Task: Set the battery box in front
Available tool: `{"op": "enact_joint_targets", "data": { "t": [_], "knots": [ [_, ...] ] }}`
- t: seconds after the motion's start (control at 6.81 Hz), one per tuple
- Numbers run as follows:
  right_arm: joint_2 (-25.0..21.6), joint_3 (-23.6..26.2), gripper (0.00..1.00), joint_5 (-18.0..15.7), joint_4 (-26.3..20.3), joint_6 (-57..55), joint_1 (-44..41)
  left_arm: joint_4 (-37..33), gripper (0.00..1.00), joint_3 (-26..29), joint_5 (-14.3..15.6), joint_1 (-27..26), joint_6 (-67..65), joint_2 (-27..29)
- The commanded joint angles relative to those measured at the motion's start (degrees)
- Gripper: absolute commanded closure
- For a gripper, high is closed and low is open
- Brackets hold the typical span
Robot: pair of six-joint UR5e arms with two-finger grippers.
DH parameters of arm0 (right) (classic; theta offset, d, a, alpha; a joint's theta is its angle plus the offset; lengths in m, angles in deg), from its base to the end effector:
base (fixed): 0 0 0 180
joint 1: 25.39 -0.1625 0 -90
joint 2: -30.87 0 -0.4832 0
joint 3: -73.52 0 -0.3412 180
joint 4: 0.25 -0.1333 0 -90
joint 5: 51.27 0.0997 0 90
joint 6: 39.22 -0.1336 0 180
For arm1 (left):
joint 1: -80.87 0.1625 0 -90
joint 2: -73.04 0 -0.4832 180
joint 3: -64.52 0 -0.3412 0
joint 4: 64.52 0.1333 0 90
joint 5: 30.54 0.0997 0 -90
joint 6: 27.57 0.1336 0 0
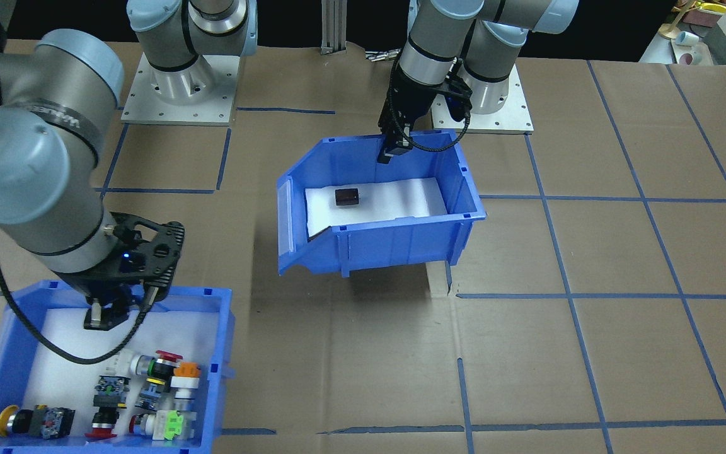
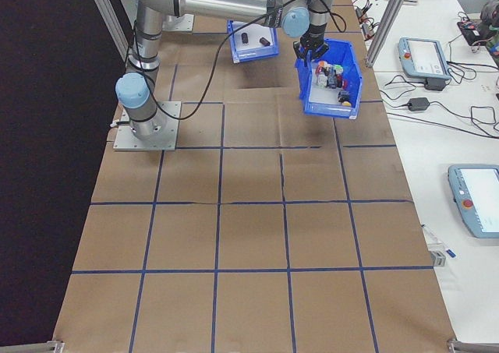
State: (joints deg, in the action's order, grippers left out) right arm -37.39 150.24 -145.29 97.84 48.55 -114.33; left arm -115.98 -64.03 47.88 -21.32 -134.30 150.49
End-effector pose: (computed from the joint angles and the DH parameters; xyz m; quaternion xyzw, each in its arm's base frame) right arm 0.1125 -0.6175 0.4272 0.6862 -0.7266 -0.0269 0.0228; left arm -0.2256 -0.2862 0.3785 0.7190 -0.6791 -0.0312 0.1445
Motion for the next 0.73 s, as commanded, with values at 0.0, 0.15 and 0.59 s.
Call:
{"op": "enact_joint_targets", "data": {
  "t": [0.0, 0.15, 0.59],
  "knots": [
    [-4.2, 2.4, 0.95, -0.4, -1.8, 7.7, 6.0, 0.0, 1.0, 7.5, -2.0, 3.9, 4.5, 6.9],
    [-7.2, 6.4, 0.95, -0.4, -1.5, 9.4, 7.8, -0.1, 1.0, 12.1, -2.0, 3.9, 4.6, 11.5],
    [-17.7, 18.8, 0.95, 0.0, -0.8, 15.7, 13.0, 0.1, 1.0, 23.1, -2.5, 2.2, 4.9, 25.7]
  ]
}}
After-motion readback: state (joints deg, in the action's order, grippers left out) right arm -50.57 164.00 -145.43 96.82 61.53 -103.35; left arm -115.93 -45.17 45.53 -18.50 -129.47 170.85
